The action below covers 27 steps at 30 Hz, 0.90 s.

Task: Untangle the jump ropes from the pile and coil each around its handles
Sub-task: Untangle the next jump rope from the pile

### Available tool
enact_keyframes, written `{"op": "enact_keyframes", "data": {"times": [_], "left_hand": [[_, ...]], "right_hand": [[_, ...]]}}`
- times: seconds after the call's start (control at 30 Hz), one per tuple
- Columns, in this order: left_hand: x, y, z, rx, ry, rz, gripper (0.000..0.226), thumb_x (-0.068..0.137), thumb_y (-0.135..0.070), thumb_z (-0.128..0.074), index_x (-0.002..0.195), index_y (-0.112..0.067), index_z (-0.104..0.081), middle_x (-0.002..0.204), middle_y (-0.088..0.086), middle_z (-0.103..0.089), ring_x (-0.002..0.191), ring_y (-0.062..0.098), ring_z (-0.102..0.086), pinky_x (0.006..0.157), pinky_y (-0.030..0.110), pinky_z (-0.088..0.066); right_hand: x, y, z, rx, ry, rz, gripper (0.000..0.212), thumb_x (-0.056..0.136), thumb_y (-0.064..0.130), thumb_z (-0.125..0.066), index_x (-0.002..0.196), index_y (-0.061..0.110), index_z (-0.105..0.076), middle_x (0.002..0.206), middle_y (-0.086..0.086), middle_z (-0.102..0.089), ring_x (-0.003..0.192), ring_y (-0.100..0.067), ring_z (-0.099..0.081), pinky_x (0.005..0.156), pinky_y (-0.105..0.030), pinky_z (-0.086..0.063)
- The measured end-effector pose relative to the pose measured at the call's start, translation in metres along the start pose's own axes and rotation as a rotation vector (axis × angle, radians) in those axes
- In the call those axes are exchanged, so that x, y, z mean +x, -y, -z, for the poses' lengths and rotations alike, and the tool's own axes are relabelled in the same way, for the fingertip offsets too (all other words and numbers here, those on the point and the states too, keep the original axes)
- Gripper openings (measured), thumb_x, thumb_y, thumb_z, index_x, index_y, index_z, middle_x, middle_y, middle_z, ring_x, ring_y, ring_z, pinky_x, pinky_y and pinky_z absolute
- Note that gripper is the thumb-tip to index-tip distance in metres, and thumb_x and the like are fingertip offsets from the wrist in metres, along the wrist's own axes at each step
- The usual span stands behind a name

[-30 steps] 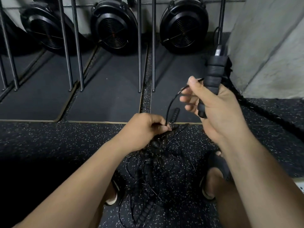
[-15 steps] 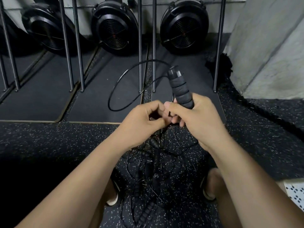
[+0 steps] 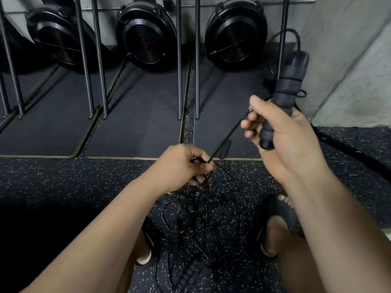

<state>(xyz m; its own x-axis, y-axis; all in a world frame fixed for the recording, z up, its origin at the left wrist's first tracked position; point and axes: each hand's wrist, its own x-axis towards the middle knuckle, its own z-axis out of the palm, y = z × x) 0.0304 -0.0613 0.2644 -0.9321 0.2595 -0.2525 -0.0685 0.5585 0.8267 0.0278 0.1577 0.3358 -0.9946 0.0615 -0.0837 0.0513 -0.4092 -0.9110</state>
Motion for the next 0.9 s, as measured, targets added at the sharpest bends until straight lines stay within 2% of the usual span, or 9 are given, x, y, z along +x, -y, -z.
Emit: {"op": "enact_keyframes", "data": {"times": [0.03, 0.13, 0.23, 0.37, 0.47, 0.6, 0.67, 0.77, 0.9], "left_hand": [[0.001, 0.002, 0.0, 0.049, -0.001, 0.0, 0.003, 0.094, -0.032, -0.082, 0.092, -0.034, -0.082, 0.088, 0.004, -0.079, 0.069, 0.025, -0.076, 0.067, 0.043, -0.066], [0.002, 0.001, 0.004, 0.223, -0.073, -0.084, 0.002, 0.091, -0.036, -0.084, 0.092, -0.036, -0.082, 0.087, -0.007, -0.078, 0.063, 0.016, -0.069, 0.062, 0.031, -0.056], [0.0, -0.002, 0.006, 0.179, -0.107, -0.11, 0.007, 0.092, -0.036, -0.083, 0.086, -0.037, -0.08, 0.082, -0.009, -0.077, 0.054, 0.014, -0.06, 0.054, 0.027, -0.048], [-0.005, -0.01, 0.008, 0.078, -0.111, -0.239, 0.004, 0.093, -0.03, -0.082, 0.096, -0.028, -0.084, 0.082, -0.02, -0.074, 0.067, -0.003, -0.061, 0.067, 0.013, -0.042], [-0.005, -0.015, 0.009, 0.031, -0.092, -0.32, 0.005, 0.095, -0.03, -0.08, 0.099, -0.029, -0.083, 0.091, -0.013, -0.078, 0.086, 0.007, -0.07, 0.083, 0.026, -0.053], [-0.006, -0.017, 0.007, 0.078, -0.133, -0.343, 0.004, 0.093, -0.03, -0.082, 0.096, -0.026, -0.081, 0.09, -0.012, -0.078, 0.078, -0.001, -0.065, 0.075, 0.016, -0.047], [-0.006, -0.014, 0.008, 0.199, -0.165, -0.36, 0.013, 0.089, -0.029, -0.087, 0.097, -0.026, -0.077, 0.091, -0.012, -0.075, 0.084, 0.003, -0.063, 0.077, 0.02, -0.047], [-0.005, -0.006, 0.003, 0.381, -0.172, -0.342, 0.029, 0.083, -0.028, -0.09, 0.103, -0.029, -0.069, 0.093, -0.014, -0.068, 0.09, 0.011, -0.056, 0.079, 0.029, -0.045], [-0.006, -0.004, 0.001, 0.32, -0.198, -0.278, 0.032, 0.085, -0.034, -0.089, 0.106, -0.033, -0.064, 0.091, -0.023, -0.066, 0.092, 0.008, -0.059, 0.078, 0.026, -0.045]], "right_hand": [[0.001, 0.0, 0.001, 0.019, -0.015, -0.003, 0.014, 0.099, 0.016, -0.074, 0.091, 0.015, -0.063, 0.075, -0.001, -0.065, 0.069, -0.015, -0.068, 0.059, -0.025, -0.05], [0.004, -0.001, 0.004, 0.044, -0.048, -0.003, 0.014, 0.1, 0.018, -0.074, 0.091, 0.015, -0.064, 0.076, 0.0, -0.066, 0.07, -0.014, -0.068, 0.059, -0.024, -0.05], [0.004, -0.008, 0.004, -0.046, -0.016, -0.023, 0.017, 0.094, 0.025, -0.08, 0.098, 0.015, -0.066, 0.08, -0.002, -0.069, 0.067, -0.014, -0.063, 0.058, -0.026, -0.048], [0.0, -0.032, -0.001, -0.299, 0.031, -0.061, 0.018, 0.087, 0.024, -0.088, 0.096, 0.015, -0.074, 0.076, -0.001, -0.072, 0.06, -0.014, -0.057, 0.053, -0.028, -0.045], [-0.004, -0.043, -0.005, -0.467, 0.09, -0.033, 0.014, 0.091, 0.02, -0.085, 0.094, 0.01, -0.076, 0.071, -0.005, -0.073, 0.059, -0.014, -0.058, 0.052, -0.027, -0.045], [-0.003, -0.045, -0.007, -0.602, 0.1, 0.06, 0.016, 0.093, 0.023, -0.083, 0.088, 0.011, -0.075, 0.073, -0.008, -0.076, 0.06, -0.017, -0.066, 0.059, -0.029, -0.049], [-0.006, -0.045, -0.008, -0.659, 0.121, 0.079, 0.016, 0.093, 0.028, -0.083, 0.087, 0.016, -0.075, 0.075, -0.003, -0.078, 0.063, -0.017, -0.071, 0.064, -0.034, -0.05], [-0.012, -0.04, -0.012, -0.582, 0.125, 0.08, 0.015, 0.094, 0.024, -0.082, 0.089, 0.012, -0.074, 0.074, -0.003, -0.078, 0.062, -0.016, -0.071, 0.059, -0.029, -0.05], [-0.01, -0.024, -0.013, -0.362, 0.059, 0.069, 0.014, 0.094, 0.017, -0.082, 0.089, 0.009, -0.071, 0.071, -0.006, -0.073, 0.06, -0.017, -0.065, 0.053, -0.025, -0.049]]}}
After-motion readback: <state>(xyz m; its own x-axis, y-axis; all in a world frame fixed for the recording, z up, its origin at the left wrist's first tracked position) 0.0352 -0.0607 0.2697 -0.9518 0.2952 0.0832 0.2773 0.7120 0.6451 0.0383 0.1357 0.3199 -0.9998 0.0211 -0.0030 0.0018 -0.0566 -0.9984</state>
